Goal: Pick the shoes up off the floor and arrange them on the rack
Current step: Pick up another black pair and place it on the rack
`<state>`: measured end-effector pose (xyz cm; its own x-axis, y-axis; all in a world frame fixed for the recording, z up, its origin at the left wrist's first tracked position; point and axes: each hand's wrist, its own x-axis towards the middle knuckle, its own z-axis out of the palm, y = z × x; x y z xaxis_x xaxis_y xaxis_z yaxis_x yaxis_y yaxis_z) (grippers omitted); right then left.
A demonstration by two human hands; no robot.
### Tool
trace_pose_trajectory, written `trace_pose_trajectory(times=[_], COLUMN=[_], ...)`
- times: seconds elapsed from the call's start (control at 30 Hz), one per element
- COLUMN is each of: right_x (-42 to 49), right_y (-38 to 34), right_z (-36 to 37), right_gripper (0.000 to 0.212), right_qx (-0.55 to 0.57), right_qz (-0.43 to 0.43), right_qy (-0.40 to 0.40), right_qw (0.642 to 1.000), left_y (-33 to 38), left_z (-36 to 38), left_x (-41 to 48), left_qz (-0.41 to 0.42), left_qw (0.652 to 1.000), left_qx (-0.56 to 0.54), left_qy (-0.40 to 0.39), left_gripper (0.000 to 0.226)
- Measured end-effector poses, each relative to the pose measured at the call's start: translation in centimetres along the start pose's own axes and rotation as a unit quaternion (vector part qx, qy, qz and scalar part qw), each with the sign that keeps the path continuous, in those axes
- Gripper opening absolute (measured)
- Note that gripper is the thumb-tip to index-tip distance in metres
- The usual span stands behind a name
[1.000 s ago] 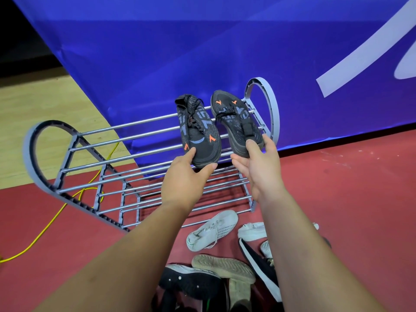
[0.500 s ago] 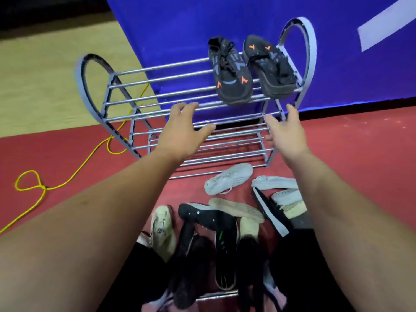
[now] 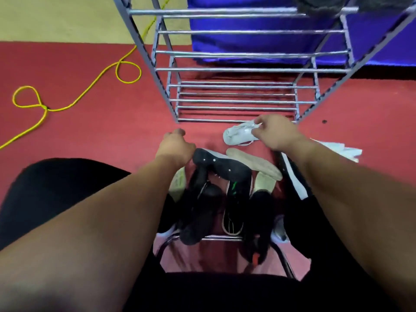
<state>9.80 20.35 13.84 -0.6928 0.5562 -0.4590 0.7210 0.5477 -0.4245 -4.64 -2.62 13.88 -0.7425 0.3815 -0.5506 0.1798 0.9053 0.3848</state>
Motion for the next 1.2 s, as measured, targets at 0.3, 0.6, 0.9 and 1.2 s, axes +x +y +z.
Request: trace_pose_trajectory(times=[0.3,0.6,0.9,1.2], right_x=[0.5,0.4,1.8,3.0], right_y=[5.2,9.2,8.6,8.5], right_z=[15.4,22.8,25.8,26.0], right_gripper=[0.015,0.016,0.043,0.067], right_qx=[0.223,0.358,0.415,0.52], right_qz=[0.19,0.391,0.419,0.443], right_qy=[-0.105,-0.122,-0.082,-0.066], right_qw=[0.95,0.839,0.803,0.727], left_y=[-5.3,-9.7,-11.3,-13.7], left_z=[8.5,15.7,19.0,19.8], left_x=[2.6,4.0,5.9,6.2], left_qz=[-0.022,-0.089,-0.207,-0.149], left_qw=[0.993,0.986,0.968,0.968], left_qx=[0.035,0.019,-0.037,0.083], left_qy=[-0.112,-0.141,-0.138,-0.184], left_gripper=[0.038,0.044,0.083,0.06])
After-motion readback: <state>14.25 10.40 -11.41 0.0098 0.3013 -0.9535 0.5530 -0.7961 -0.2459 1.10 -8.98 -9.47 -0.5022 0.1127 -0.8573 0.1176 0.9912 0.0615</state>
